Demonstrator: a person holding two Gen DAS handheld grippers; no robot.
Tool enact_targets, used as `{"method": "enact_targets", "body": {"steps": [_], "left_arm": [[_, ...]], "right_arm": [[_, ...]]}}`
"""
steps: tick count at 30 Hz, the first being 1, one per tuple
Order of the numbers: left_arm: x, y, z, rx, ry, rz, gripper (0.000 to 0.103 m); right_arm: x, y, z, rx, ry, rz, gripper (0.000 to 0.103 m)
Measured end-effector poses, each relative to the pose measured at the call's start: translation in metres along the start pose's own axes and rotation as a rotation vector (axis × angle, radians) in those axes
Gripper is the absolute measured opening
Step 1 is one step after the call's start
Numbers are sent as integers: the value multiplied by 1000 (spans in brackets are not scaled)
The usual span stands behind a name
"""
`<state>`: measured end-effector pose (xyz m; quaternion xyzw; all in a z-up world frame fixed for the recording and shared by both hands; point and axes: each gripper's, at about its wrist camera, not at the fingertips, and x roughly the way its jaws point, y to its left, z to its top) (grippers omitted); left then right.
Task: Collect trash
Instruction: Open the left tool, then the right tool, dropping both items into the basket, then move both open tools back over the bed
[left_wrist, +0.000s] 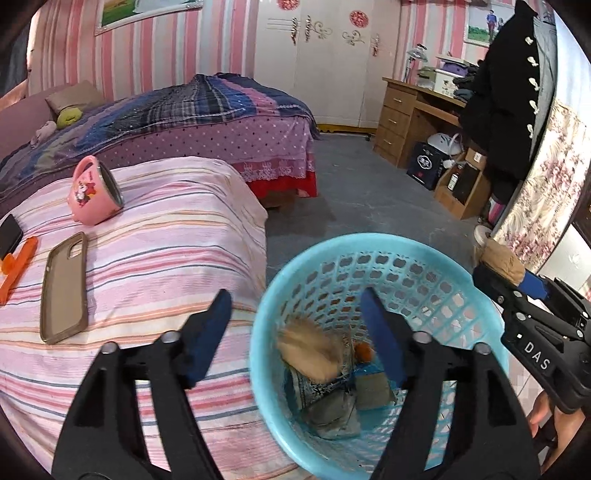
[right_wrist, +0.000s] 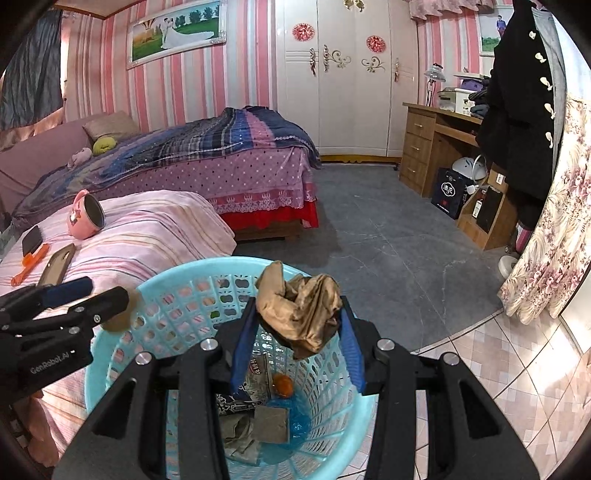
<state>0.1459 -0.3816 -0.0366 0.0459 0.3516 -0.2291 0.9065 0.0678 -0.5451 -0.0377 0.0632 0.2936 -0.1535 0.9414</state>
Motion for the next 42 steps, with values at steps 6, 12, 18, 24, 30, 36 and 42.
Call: {"method": "enact_targets", "body": {"steps": [6,12,18,24,30,36,42], "left_arm": [[-8,23,3,-12,-33,61,87],[-16,52,8,-39,-55,114,91],[-21,76,8,-64,-58,137,92],[-28,102,7,-75,-67,176,93],[-43,135,8,-76,-86,233,96],[-58,176,10,-84,-90,287,97],[-69,228,3,-122,-75,348,97]], "right_arm": [[0,5,2,-6,-5,-4,42],[-1,13,4,-6,-25,-12,44],[-3,20,5,7,-57,-32,77],[-1,29,10,-2,-62,-53,91],[3,41,15,3,-59,-40,95],[7,65,18,-25,-55,-30,96],[14,104,22,-66,-61,7,97]]}}
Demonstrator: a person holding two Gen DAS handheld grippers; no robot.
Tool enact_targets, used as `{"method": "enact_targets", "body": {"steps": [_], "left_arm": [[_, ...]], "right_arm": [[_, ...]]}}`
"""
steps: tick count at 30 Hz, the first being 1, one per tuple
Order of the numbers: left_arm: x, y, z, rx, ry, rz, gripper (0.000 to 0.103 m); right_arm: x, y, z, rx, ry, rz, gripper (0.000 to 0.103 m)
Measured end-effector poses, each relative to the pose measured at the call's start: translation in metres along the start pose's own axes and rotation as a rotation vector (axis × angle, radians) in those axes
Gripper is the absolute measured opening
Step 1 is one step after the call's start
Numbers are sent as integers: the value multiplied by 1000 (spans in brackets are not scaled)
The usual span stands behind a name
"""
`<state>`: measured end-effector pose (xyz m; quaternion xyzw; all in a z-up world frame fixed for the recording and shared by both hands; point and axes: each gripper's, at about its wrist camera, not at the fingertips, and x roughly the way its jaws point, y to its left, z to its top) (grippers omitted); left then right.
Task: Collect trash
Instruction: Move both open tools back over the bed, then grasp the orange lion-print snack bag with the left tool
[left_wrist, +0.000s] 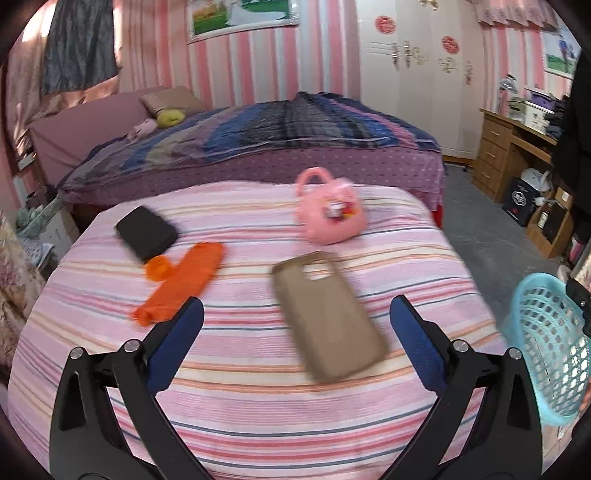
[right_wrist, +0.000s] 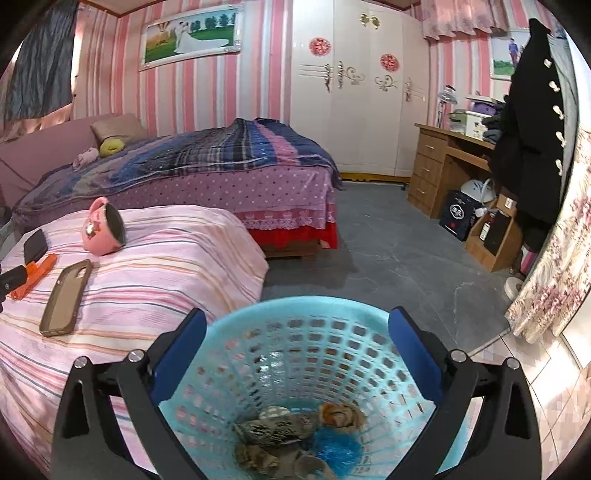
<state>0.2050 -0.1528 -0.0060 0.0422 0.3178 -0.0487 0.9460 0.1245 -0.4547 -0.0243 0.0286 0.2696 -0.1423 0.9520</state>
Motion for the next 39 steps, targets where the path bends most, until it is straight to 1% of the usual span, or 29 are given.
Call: {"method": "enact_targets", "body": {"steps": [2,3,8,10,12,13,16,20,22,25,27,29,30,31,33,34,36,37,39], "left_arm": [[5,26,-1,-37,12,13,97],[8,37,-2,-50,15,24,97],[36,85,-8,-66,72,95,97],[46,100,-11,-78,98,107,97],[57,115,-12,-86,126,120,97],[60,119,-13,-86,132,126,97],[72,129,-8,-77,145,144,97],[90,137,1,-77,163,114,97],[99,139,3,-85,181,91,97],[112,138,2,-79,207,66,94],[122,138,1,-57,228,65,84],[133,139,1,-47,264,45,78],[136,141,0,-49,274,31,76],[137,142,0,-54,275,17,76],[138,143,1,-49,271,-5,68],[138,143,1,-44,268,-12,66],[137,144,0,-30,266,-23,56],[135,143,0,-18,264,-34,53],[131,144,-2,-1,261,-54,38]], "right_arm": [[2,7,0,-9,1,4,97],[5,19,1,-26,5,9,97],[11,46,-1,-49,21,36,97],[15,61,-2,-58,29,59,97],[17,69,-3,-69,33,64,97],[20,80,-3,-86,38,70,97],[25,96,-3,-103,47,79,97],[32,121,0,-130,59,101,97],[33,127,1,-135,61,109,97],[33,140,3,-146,59,132,97],[36,145,6,-152,56,136,97],[38,152,8,-157,52,139,97],[39,156,10,-159,49,141,97],[40,156,10,-159,49,141,97],[42,163,13,-155,48,147,97],[43,167,13,-152,49,155,97],[43,171,14,-153,51,164,97],[44,174,14,-156,52,167,97],[44,186,14,-186,56,171,97]]}}
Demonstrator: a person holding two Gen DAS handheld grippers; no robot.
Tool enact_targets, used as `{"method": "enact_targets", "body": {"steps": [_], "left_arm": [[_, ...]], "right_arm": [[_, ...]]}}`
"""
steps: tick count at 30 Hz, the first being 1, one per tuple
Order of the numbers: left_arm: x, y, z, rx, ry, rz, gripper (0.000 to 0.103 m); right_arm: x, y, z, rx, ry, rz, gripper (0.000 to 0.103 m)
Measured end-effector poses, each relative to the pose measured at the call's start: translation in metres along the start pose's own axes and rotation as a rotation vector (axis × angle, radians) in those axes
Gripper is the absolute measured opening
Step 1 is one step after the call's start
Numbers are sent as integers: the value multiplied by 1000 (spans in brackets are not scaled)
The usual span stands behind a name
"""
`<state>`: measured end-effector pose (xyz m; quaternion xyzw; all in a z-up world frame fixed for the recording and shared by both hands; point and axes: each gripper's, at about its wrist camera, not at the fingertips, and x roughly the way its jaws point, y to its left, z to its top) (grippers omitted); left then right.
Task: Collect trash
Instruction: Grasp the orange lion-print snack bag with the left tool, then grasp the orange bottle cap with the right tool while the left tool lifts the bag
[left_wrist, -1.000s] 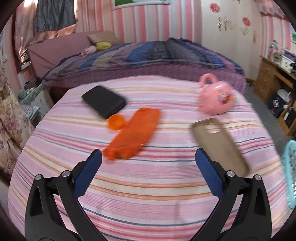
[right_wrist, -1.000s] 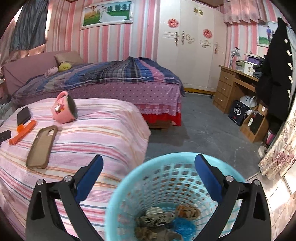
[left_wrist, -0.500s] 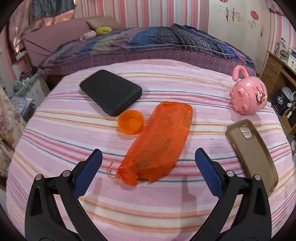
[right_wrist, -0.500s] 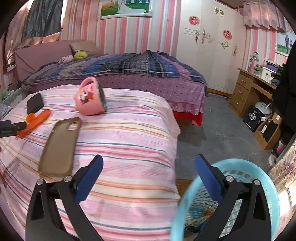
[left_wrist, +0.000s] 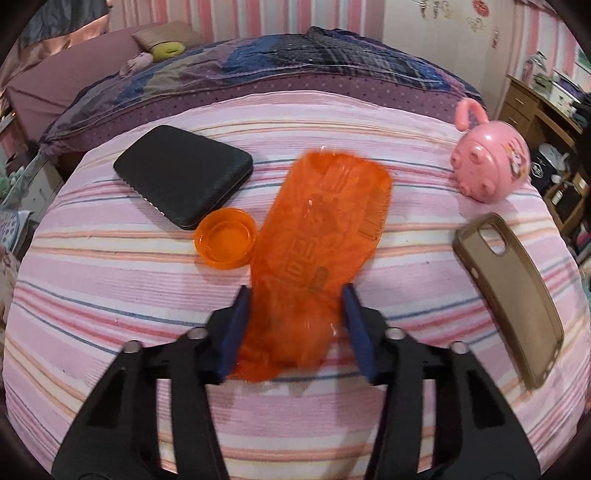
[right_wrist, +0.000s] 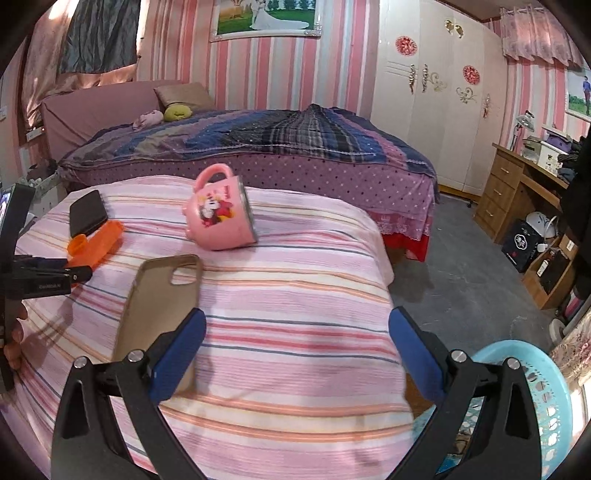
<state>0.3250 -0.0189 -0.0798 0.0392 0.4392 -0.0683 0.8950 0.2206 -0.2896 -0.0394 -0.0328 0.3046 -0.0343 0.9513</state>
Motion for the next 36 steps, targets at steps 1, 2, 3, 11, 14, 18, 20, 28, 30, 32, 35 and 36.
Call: {"method": "enact_targets", "body": {"steps": [1,2,3,11,14,18,20,28,30,32,35,36], "left_arm": [[-2,0,-2,14,-2,-11,33],[-3,1,-3,20,-1,-14,23],[-5,2,-4,24,0,-16,14],[-27,61,-11,-98,-6,-22,8],[-33,87,-13,-134,-8,50,7],[-39,120,-15,-200,-12,98,7],[-42,136,-16,-241,-18,114,7],[-44,174,-22,-332,-6,209,7],[-43,179,-22,-349,-7,217,7],[-44,185,-24,-374,-8,210,7],[-45,186,-23,-377,-8,211,7],[-46,184,-23,-374,-9,211,7]], "right_arm": [[-1,1,1,-4,1,0,97],[0,8,2,-14,3,7,97],[1,11,3,-12,6,14,97],[16,75,27,5,2,120,97],[24,103,35,-17,0,148,97],[42,156,49,-74,17,212,97],[49,175,52,-103,27,232,97],[83,248,66,-208,89,313,96],[90,265,67,-251,106,325,95],[97,277,67,-286,127,331,80],[103,287,68,-319,168,356,62],[104,288,67,-321,175,373,54]]}}
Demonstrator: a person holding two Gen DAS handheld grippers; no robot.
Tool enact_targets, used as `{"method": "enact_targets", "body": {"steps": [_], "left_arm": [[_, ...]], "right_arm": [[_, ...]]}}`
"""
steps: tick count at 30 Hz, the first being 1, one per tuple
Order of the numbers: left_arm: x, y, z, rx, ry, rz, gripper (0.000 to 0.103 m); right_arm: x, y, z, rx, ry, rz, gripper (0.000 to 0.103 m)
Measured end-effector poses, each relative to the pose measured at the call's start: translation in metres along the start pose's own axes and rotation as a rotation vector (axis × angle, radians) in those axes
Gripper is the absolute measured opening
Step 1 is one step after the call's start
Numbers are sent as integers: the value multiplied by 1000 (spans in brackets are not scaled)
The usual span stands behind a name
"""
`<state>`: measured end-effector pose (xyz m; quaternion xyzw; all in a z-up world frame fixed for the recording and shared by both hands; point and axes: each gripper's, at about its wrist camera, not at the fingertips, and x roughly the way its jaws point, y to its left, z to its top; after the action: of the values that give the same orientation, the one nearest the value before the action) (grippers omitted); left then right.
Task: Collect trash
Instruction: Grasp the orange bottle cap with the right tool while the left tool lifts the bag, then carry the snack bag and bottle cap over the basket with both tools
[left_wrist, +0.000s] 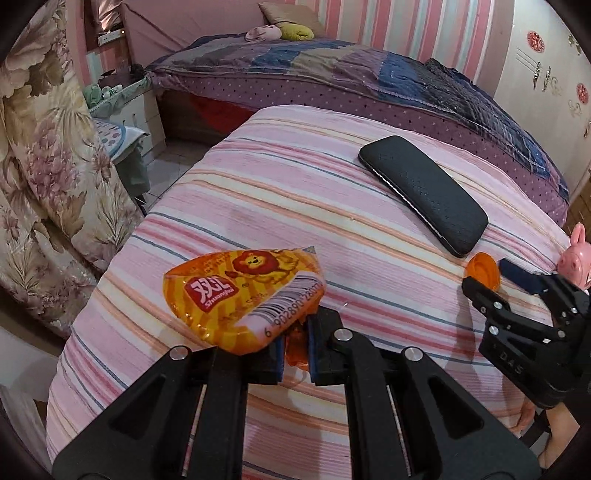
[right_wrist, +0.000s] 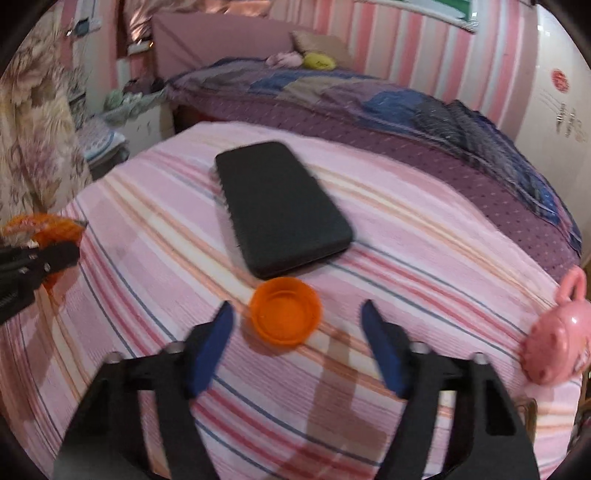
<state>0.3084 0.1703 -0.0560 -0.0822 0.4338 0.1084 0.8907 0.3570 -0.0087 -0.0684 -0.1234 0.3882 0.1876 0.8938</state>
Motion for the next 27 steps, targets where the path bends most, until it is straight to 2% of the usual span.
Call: {"method": "enact_targets", "body": {"steps": [3,10,17,22,27], "left_arm": [[-3,-5,-1,10,-4,-7,7],[-17,-23,-8,35,-18,-40,7],[-38,-53,-23,79,-39,-84,7],[-56,-87,-43,144,-47,-114,8],[-77,-130,-65,228,-67,-165,7]], "right_arm": [[-5,2,-2,2,-22,11,40],[-33,-2,-19,10,-98,-20,40],[-82,-31,-44,48,-140,-89,40],[-129,-62,-81,112,-165,-152,40],[-172,-92,-129,134,-137,-252,40]]}}
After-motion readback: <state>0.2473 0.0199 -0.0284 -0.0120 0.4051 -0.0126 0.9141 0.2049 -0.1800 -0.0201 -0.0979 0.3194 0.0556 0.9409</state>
